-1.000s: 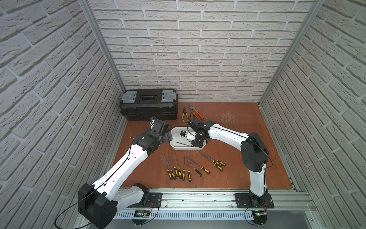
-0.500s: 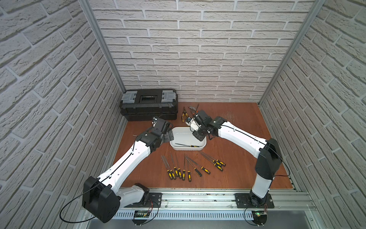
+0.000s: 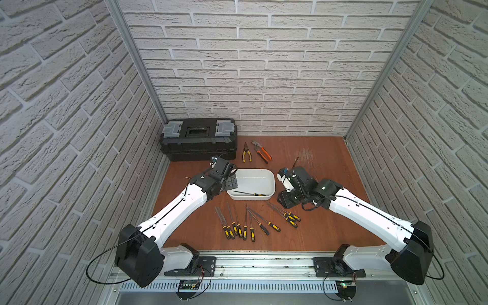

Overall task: Put the file tool into the storage box
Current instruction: Pick up the file tool from the center of the board.

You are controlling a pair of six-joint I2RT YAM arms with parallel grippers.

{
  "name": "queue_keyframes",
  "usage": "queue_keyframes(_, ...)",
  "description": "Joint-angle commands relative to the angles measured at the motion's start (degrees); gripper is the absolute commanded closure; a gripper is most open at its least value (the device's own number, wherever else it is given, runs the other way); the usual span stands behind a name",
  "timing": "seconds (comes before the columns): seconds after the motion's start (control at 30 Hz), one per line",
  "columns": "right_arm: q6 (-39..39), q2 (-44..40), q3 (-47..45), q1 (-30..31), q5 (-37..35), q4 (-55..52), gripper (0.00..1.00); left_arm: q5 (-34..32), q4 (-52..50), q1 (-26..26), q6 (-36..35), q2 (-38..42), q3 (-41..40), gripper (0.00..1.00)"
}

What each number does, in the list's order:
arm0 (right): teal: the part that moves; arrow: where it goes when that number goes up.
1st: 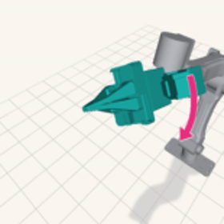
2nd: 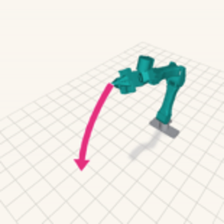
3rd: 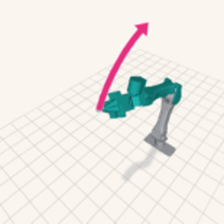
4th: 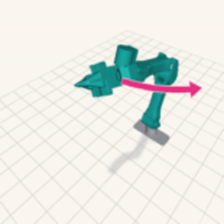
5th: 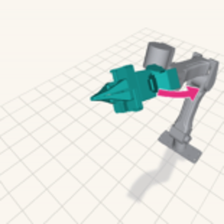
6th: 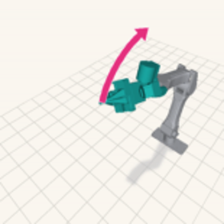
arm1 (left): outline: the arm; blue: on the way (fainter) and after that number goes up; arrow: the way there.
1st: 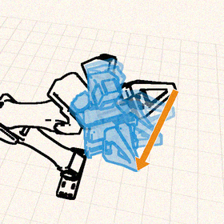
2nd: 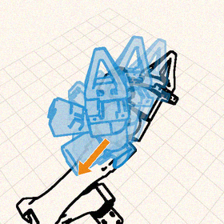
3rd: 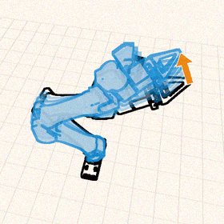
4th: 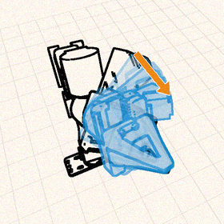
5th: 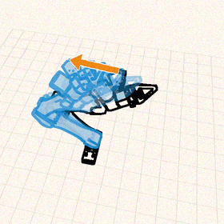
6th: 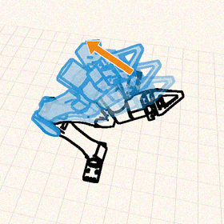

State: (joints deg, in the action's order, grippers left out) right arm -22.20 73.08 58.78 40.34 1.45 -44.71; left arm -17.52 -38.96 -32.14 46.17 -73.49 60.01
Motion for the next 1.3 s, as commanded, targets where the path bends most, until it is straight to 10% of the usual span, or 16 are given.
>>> queue_keyframes(0.0,-4.96,-1.50,-5.47,0.77,4.93,1.09,0.49,0.05,1.04,-1.05,1.95,-0.78,-0.58,0.02)
queue_keyframes(1.27,4.25,19.66,-9.05,9.67,1.35,11.06,0.53,-5.68,-4.00,-1.26,4.47,4.59,-1.08,0.02)
